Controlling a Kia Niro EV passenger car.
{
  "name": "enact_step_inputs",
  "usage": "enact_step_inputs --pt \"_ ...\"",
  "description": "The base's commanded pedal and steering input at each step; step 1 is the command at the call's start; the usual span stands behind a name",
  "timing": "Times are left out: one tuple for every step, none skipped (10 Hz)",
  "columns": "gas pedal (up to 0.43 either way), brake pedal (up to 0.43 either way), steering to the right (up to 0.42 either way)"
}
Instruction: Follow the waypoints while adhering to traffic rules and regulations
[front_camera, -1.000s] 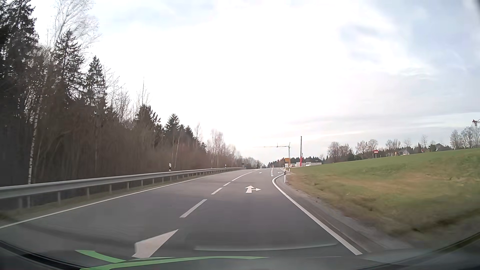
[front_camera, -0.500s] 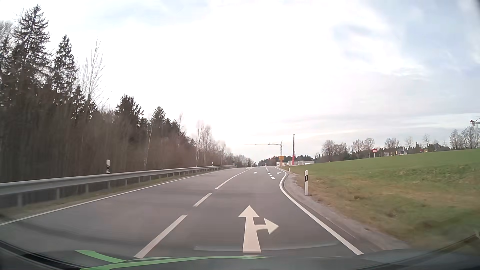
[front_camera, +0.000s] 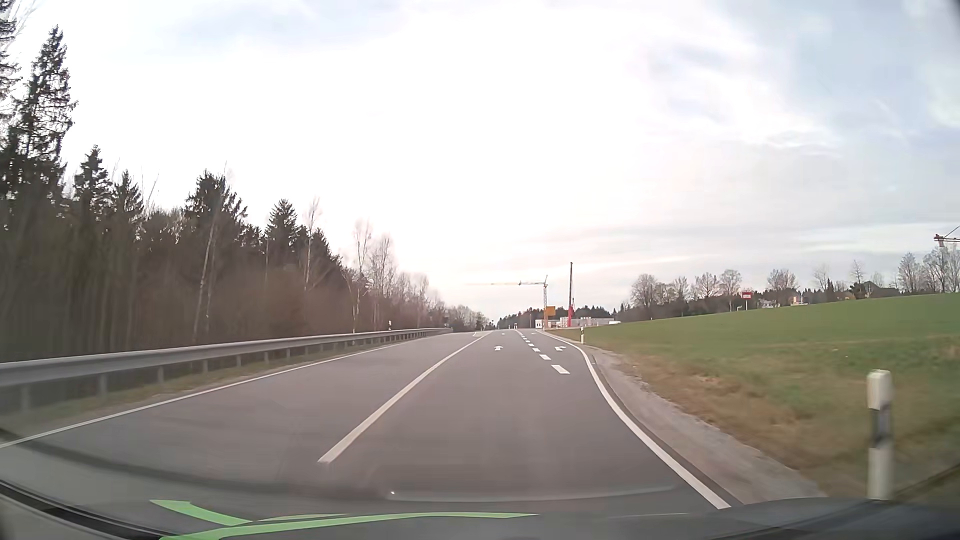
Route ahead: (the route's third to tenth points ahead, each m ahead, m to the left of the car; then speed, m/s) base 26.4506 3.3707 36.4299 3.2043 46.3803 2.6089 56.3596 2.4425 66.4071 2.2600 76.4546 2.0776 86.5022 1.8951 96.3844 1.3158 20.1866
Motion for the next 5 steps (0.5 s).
enact_step_inputs --pt "0.260 0.000 0.016" --pt "0.260 0.000 0.015" --pt "0.260 0.000 0.014" --pt "0.260 0.000 0.013" --pt "0.260 0.000 0.011"
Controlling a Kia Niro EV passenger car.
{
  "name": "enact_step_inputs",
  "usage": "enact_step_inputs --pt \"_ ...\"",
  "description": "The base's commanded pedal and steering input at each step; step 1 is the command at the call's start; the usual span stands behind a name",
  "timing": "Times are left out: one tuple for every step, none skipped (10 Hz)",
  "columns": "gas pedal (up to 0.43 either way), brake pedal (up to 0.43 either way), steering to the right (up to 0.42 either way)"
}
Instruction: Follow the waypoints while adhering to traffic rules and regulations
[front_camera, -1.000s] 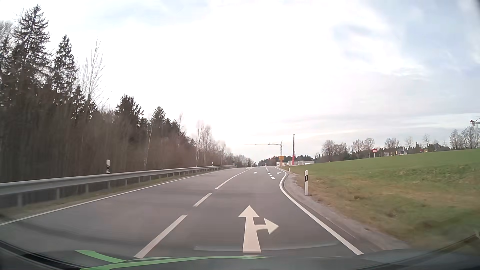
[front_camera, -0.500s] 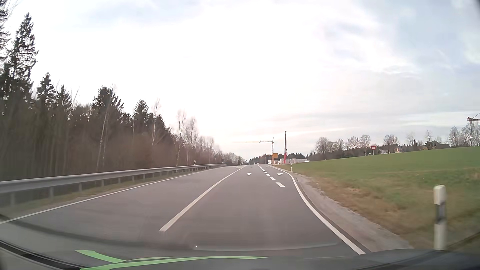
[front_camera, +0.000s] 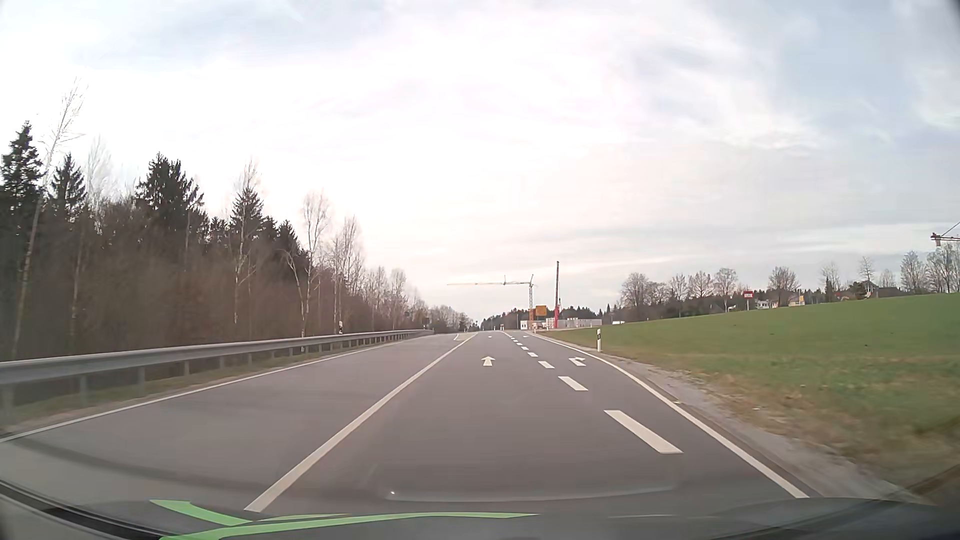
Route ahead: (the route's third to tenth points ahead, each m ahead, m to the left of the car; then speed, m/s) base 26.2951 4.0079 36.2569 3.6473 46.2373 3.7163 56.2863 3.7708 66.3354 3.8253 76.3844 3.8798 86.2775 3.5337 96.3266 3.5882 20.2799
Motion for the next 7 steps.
enact_step_inputs --pt "0.260 0.000 0.011" --pt "0.260 0.000 0.009" --pt "0.260 0.000 0.007" --pt "0.260 0.000 0.006" --pt "0.260 0.000 0.005" --pt "0.260 0.000 0.005" --pt "0.260 0.000 0.005"
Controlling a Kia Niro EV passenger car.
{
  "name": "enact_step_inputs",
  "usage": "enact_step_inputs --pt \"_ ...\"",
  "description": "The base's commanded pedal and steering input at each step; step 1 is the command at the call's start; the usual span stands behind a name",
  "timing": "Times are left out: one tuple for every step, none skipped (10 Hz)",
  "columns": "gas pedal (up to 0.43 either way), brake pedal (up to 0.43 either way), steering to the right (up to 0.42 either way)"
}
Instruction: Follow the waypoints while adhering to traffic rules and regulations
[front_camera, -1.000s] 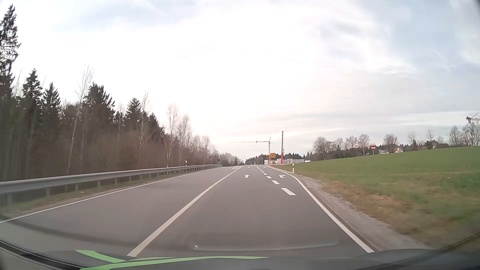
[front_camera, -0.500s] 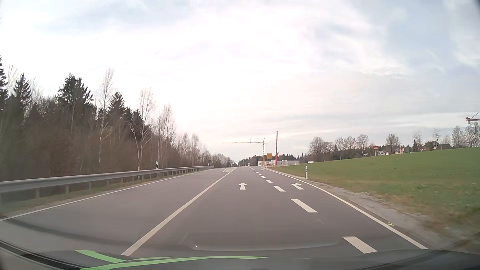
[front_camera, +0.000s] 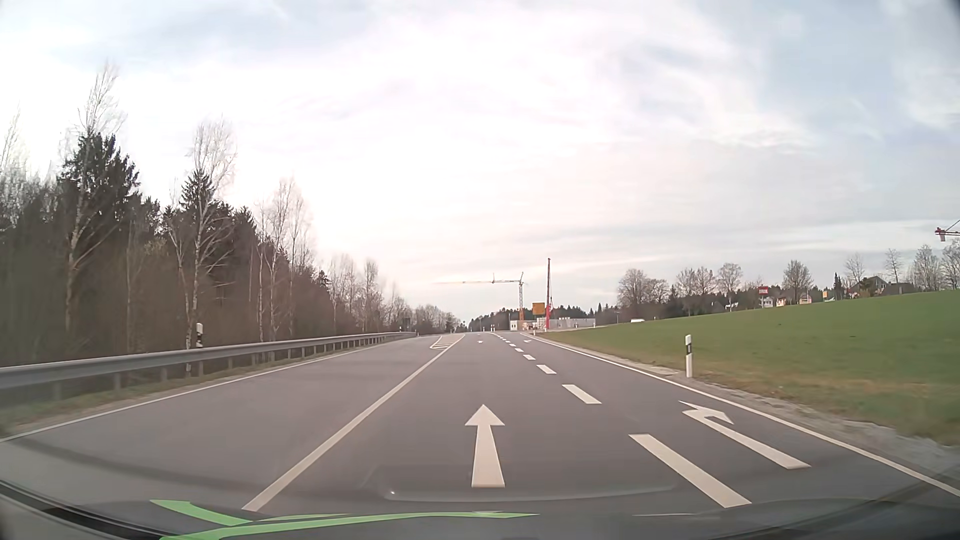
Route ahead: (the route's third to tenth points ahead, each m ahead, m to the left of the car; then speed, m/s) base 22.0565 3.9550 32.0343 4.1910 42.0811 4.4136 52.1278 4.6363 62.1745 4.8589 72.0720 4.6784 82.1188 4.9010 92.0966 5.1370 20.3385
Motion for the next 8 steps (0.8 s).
enact_step_inputs --pt "0.260 0.000 0.005" --pt "0.260 0.000 0.004" --pt "0.260 0.000 0.004" --pt "0.260 0.000 0.001" --pt "0.260 0.000 -0.001" --pt "0.260 0.000 -0.001" --pt "0.260 0.000 -0.001" --pt "0.260 0.000 -0.001"
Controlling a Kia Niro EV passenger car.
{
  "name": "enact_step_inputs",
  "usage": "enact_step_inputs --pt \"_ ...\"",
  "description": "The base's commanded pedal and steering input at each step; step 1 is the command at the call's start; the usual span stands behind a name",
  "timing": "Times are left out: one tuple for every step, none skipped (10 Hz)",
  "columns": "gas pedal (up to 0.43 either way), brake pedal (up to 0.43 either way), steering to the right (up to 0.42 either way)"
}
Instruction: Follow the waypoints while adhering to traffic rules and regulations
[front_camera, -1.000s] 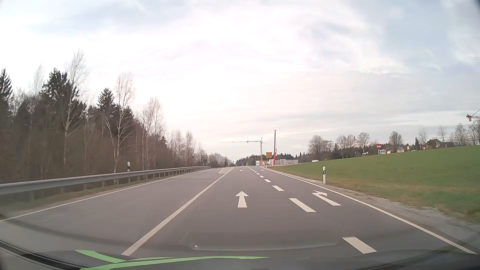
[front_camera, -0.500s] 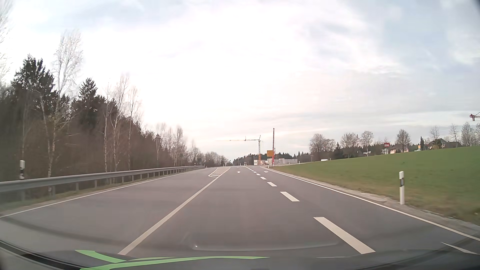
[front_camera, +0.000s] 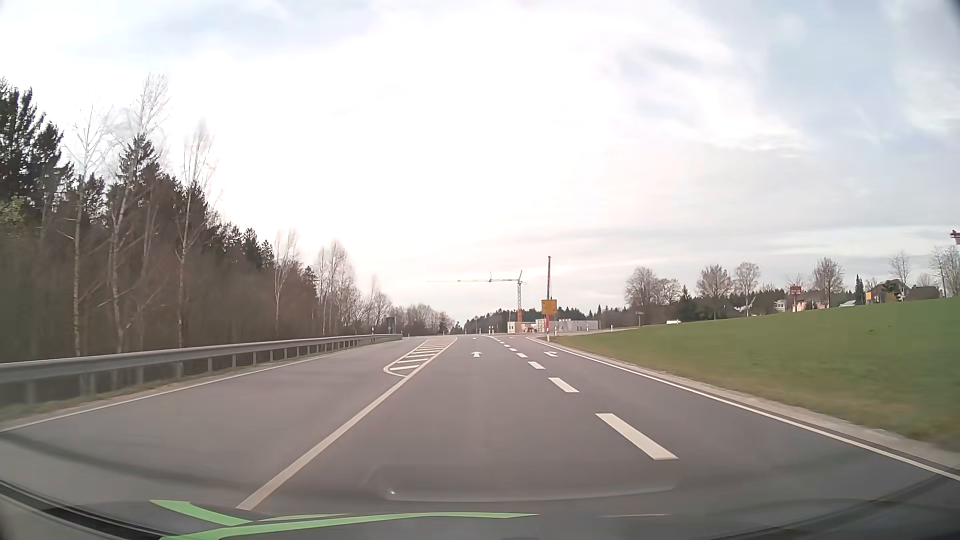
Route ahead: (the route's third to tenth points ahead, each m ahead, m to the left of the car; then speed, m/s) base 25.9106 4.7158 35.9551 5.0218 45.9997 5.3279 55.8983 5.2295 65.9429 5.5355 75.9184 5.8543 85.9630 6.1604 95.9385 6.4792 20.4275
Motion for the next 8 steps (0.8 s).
enact_step_inputs --pt "0.260 0.000 -0.001" --pt "0.260 0.000 -0.001" --pt "0.260 0.000 -0.001" --pt "0.260 0.000 -0.001" --pt "0.260 0.000 -0.001" --pt "0.260 0.000 -0.001" --pt "0.260 0.000 -0.001" --pt "0.248 0.000 -0.001"
